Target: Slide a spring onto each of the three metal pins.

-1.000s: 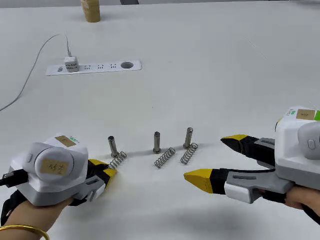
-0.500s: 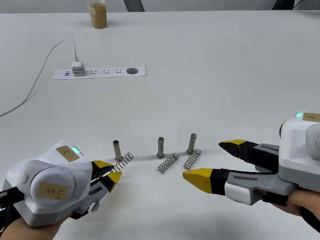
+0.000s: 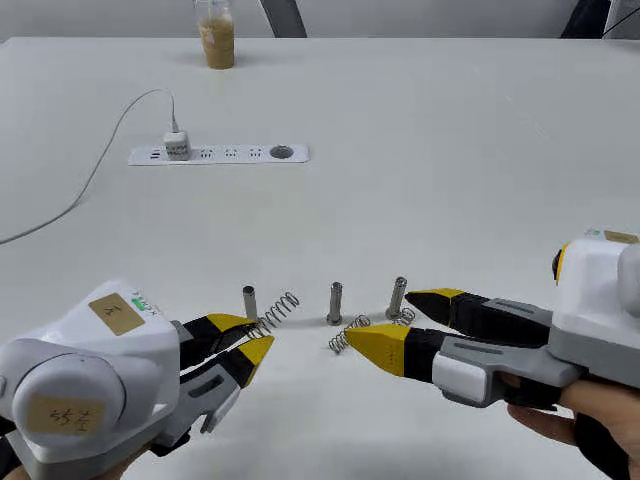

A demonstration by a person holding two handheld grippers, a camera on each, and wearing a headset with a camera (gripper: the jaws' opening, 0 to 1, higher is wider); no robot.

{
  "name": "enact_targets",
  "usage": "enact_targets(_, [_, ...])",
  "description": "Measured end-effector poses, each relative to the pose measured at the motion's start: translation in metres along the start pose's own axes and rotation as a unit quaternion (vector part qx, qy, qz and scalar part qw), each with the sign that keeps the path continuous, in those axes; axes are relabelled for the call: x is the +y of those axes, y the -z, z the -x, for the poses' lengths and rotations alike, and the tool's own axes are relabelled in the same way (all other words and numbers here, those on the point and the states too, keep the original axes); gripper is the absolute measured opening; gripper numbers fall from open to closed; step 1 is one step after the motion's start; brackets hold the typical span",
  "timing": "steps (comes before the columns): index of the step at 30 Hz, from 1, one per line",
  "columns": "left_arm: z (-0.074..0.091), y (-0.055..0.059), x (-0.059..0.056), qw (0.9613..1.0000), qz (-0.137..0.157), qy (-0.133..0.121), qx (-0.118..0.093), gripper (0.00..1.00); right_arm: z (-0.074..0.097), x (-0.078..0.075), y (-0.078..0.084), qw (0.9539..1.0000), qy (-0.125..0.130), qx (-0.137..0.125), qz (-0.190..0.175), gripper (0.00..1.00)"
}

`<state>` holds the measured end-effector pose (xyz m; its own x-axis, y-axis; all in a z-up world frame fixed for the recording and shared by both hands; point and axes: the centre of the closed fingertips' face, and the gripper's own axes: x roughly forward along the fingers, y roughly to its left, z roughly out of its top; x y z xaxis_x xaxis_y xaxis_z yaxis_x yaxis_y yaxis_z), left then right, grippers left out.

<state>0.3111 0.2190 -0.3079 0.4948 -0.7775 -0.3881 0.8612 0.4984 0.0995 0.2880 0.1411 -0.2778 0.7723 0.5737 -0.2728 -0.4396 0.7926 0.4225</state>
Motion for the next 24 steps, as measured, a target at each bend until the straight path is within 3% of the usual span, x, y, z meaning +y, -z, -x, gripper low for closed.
enact_targets(8, [0.005, -0.019, -0.012, 0.9983, 0.024, 0.017, -0.05, 0.1, -0.008, 0.014, -0.004, 0.9989, -0.025, -0.014, -0.037, 0.43])
enact_targets(13, [0.006, -0.025, -0.016, 0.9974, 0.027, 0.023, -0.062, 0.1, -0.011, 0.021, -0.01, 0.9954, -0.041, -0.034, -0.079, 0.37])
enact_targets(24, [0.011, -0.036, -0.026, 0.995, 0.026, 0.035, -0.09, 0.1, -0.016, 0.029, -0.017, 0.9884, -0.066, -0.054, -0.126, 0.29])
